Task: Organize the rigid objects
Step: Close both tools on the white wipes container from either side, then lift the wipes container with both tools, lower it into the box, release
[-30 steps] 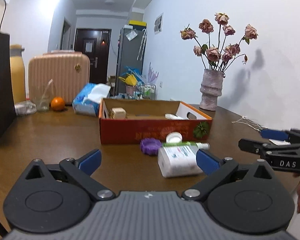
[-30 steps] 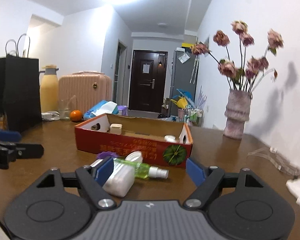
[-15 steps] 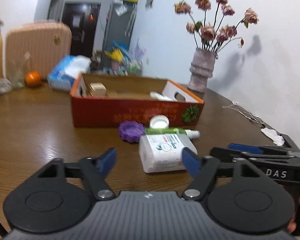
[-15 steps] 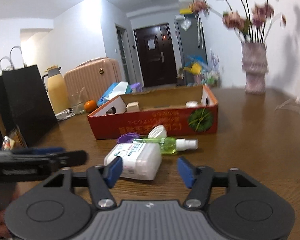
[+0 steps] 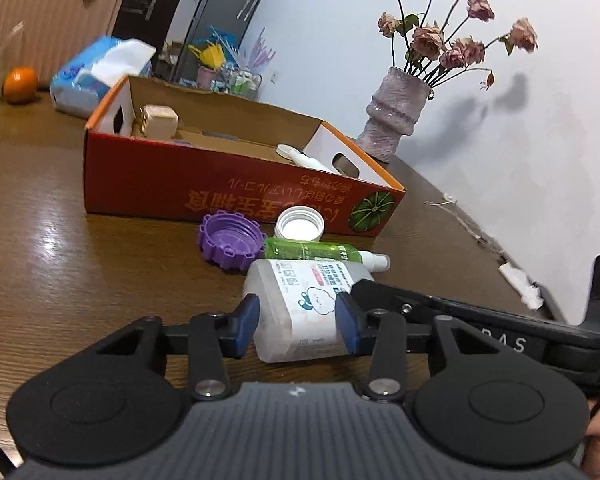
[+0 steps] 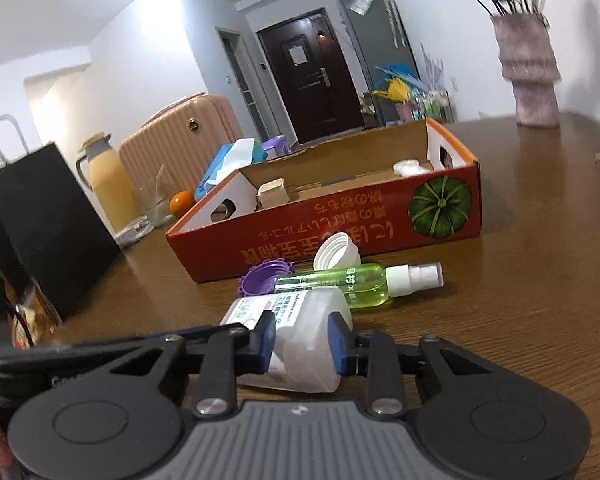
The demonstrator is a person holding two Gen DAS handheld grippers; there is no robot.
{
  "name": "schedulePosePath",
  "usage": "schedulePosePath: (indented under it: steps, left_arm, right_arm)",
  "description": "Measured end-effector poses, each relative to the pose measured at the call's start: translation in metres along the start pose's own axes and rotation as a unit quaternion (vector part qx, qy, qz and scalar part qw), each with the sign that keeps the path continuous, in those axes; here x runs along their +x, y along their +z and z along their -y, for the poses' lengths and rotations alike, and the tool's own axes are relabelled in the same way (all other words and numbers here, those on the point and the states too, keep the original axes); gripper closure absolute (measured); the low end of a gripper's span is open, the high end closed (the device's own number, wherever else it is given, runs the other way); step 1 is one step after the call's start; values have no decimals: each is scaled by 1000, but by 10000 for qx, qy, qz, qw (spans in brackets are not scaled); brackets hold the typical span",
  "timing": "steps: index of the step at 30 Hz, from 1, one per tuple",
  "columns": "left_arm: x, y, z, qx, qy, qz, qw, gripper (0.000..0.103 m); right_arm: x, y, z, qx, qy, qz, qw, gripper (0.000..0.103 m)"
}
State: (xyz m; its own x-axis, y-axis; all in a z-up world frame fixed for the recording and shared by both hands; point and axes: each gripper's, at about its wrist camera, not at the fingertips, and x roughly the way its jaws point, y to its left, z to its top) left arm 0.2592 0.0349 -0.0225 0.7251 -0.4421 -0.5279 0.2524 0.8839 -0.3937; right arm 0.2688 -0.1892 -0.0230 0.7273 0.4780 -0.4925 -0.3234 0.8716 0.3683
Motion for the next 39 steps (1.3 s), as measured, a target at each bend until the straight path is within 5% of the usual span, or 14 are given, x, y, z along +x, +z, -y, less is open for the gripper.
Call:
schedulePosePath:
  steps: [15,29,39]
  left_arm:
    - [-31,-14,15,65,119,195,9997,67]
    - [-101,-40,56,301,192,733,9967,67]
    - [-116,-42,79,500,231,917,9943,67]
  right_arm:
    - [-23,-5,-17,-108,-108,-73,9999,82]
    - [-97,-28,-50,-309,5,450,9985,81]
    - [-125,-30,-49,-283,82,768,9966,81]
